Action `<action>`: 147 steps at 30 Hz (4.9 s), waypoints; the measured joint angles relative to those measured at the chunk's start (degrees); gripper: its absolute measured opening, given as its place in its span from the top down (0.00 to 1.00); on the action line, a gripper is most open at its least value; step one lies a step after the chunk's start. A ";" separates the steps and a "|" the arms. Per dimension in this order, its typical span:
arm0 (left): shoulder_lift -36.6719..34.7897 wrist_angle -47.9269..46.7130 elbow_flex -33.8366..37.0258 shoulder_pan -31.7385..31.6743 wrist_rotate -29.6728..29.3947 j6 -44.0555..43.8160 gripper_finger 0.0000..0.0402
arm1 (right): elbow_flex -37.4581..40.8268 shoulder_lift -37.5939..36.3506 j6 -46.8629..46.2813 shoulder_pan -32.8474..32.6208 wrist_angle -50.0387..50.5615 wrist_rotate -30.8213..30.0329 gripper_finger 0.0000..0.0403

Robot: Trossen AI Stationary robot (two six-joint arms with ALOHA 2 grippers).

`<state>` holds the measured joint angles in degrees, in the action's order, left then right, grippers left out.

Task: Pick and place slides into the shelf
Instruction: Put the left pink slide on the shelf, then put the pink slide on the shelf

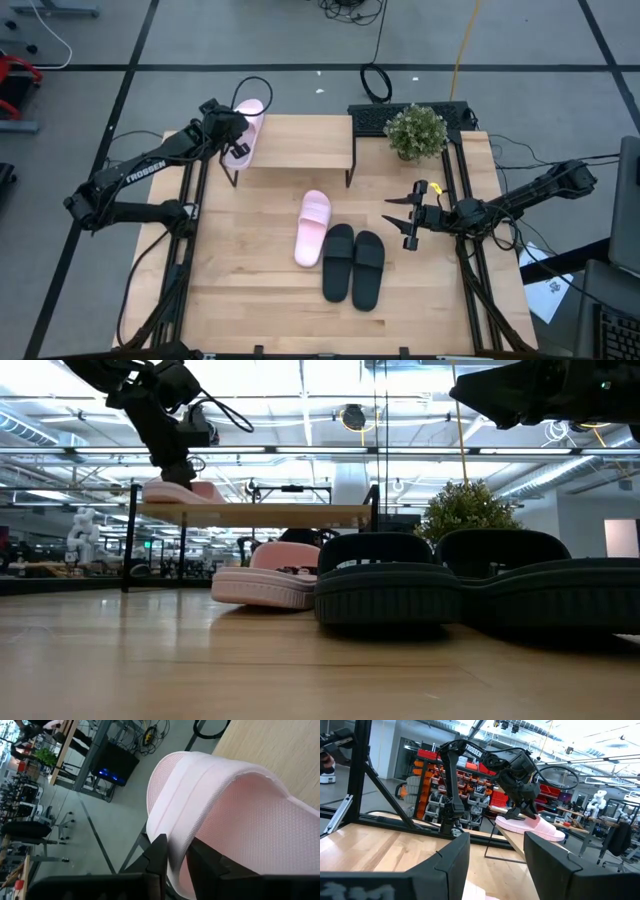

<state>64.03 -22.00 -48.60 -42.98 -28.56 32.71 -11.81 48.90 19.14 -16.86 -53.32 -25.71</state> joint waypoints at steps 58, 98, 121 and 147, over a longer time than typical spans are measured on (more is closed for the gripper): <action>-0.03 2.57 -0.02 0.04 4.57 -2.98 0.77 | 0.00 0.00 -0.39 0.00 0.00 0.00 0.56; -29.66 1.08 -0.03 37.21 -3.45 -8.41 0.32 | -44.85 40.28 -6.13 -3.38 43.74 -6.16 0.56; -29.57 0.74 -0.02 37.97 -3.61 -7.35 0.32 | -68.94 62.84 -24.43 5.86 68.83 -7.07 0.56; -29.55 0.74 -0.02 37.92 -5.09 -7.42 0.32 | -68.25 64.72 -24.08 7.96 67.99 -5.70 0.56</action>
<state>34.48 -21.26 -48.62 -5.06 -33.65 25.29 -80.07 113.62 -4.95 -8.91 14.67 -31.42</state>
